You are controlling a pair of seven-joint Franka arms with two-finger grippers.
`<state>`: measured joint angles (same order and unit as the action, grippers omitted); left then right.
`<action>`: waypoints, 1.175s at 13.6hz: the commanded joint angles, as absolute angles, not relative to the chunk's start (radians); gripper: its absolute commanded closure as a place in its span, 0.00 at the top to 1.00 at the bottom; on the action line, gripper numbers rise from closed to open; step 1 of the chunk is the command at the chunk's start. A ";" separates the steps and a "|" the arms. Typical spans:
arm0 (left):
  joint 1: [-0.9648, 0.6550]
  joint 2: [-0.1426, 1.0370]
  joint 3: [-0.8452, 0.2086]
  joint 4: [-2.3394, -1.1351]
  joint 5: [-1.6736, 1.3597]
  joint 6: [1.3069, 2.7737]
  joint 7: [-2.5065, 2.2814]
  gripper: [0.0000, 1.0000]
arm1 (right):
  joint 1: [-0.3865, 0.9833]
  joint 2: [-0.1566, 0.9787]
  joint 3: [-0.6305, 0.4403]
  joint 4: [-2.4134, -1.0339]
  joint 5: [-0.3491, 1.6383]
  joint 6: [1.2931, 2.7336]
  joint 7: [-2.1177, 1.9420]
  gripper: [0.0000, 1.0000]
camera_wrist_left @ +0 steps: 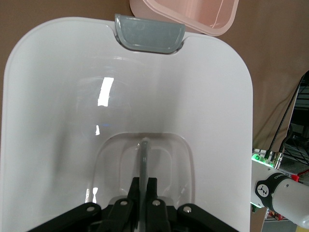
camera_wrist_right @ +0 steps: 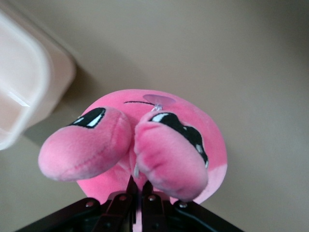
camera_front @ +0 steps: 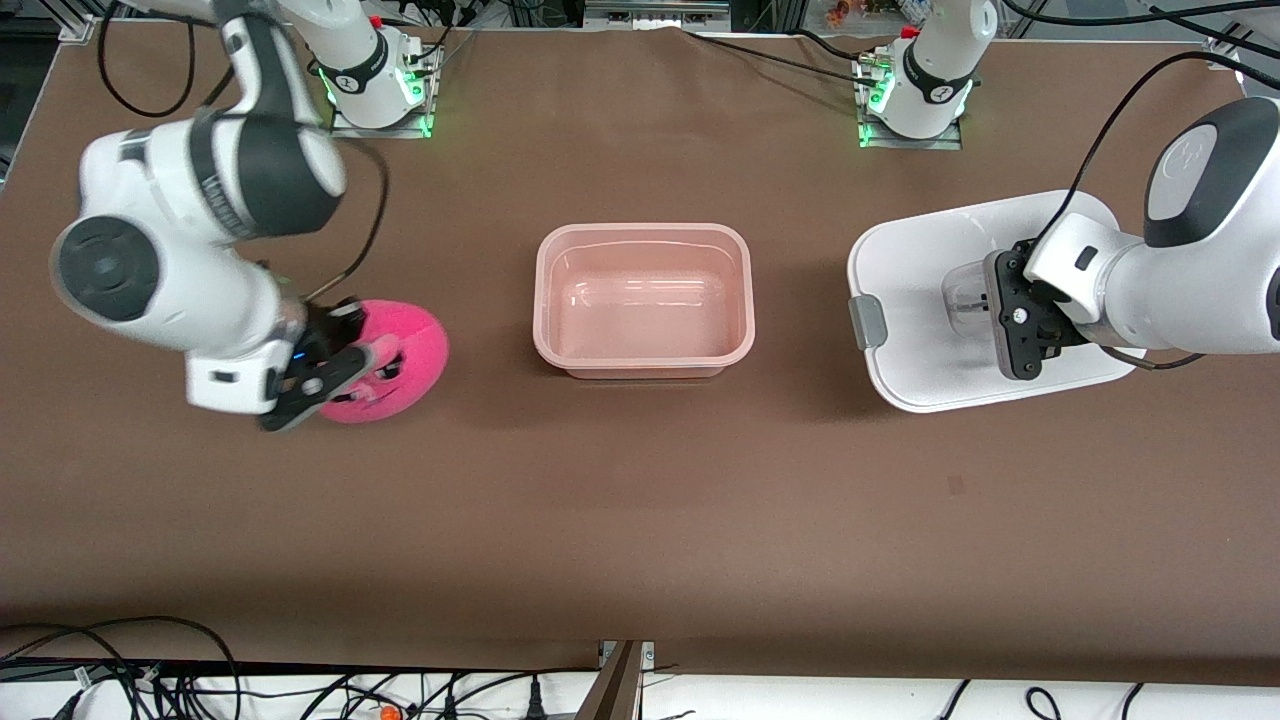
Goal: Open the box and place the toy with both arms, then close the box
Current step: 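Carry the pink plush into the tub with the right gripper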
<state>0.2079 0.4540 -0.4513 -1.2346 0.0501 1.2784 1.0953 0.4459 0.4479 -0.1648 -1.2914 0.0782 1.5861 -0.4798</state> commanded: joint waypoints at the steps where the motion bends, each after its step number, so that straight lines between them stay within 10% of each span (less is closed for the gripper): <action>1: 0.207 0.462 -0.453 -1.207 0.026 1.273 1.092 0.00 | 0.553 0.465 -0.175 -1.218 0.072 1.548 -0.610 0.00; 16: 0.210 0.477 -0.453 -1.206 0.014 1.272 1.101 0.00 | 0.903 0.571 -0.150 -1.181 0.000 1.563 -0.680 0.00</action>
<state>0.2078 0.4667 -0.4514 -1.2343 0.0430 1.2788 1.0953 0.8768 0.5441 -0.1408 -1.1888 0.0161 1.5813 -0.6786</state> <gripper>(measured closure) 0.925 0.943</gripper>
